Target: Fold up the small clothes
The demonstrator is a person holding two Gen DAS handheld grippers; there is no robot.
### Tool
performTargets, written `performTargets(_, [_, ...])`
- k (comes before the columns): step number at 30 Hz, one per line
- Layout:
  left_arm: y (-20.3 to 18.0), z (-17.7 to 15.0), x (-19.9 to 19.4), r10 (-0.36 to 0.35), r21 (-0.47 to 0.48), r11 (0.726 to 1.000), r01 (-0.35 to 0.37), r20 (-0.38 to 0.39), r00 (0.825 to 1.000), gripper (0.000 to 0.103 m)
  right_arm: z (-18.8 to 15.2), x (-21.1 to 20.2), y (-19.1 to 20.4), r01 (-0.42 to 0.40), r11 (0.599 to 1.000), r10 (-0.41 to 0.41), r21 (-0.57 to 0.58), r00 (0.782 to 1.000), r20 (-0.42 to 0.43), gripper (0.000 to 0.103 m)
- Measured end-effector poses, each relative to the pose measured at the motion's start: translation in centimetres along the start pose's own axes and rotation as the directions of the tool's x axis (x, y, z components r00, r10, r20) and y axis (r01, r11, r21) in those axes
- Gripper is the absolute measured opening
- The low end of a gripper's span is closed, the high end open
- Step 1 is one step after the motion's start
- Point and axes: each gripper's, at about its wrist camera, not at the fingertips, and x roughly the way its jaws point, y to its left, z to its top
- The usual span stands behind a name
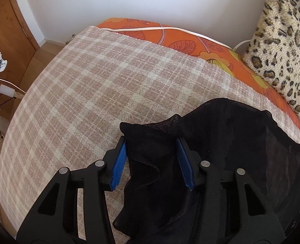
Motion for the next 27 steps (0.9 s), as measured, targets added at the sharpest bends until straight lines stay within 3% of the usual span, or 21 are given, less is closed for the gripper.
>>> performTargets(1, [-0.1,-0.1,0.0,0.005,0.007,1.0,-0.005,0.003,1.0,0.028,0.0,0.0,0.0,0.002,1.0,-0.002,-0.004,1.0,0.003,0.045])
performTargets(4, [-0.5,-0.2,0.0,0.018,0.035,0.999,-0.019,0.02,1.0,0.027,0.2,0.0,-0.3,0.007,1.0,-0.007,0.004,1.0,0.006,0.023])
performTargets(6, [-0.5,-0.1,0.2,0.017,0.049,0.999,-0.018,0.03,0.999,0.017,0.4,-0.1,-0.7,-0.009,1.0,0.009,0.025,1.0,0.001,0.011])
performTargets(7, [-0.3,-0.2,0.2,-0.021,0.044,0.999,0.02,0.026,0.999,0.003,0.5,-0.2,-1.0,-0.017,0.999,0.017,0.037,1.0,0.001,0.01])
performTargets(11, [1.4,-0.4,0.3,-0.184,-0.058,0.981,0.185,0.02,0.983,0.003,0.6,-1.3,-2.2,-0.025,0.998,0.024,0.06,1.0,0.018,0.007])
performTargets(18, [0.2,-0.2,-0.9,-0.234,-0.012,0.972,0.235,0.07,0.97,0.001,1.1,-4.1,-4.2,0.0,0.997,-0.005,0.076,0.998,0.068,0.005])
performTargets(27, [-3.0,0.8,-0.7,-0.296,0.059,0.955,0.292,0.067,0.953,0.001,0.4,-7.5,-7.3,0.029,0.995,-0.039,0.094,0.994,0.106,0.004])
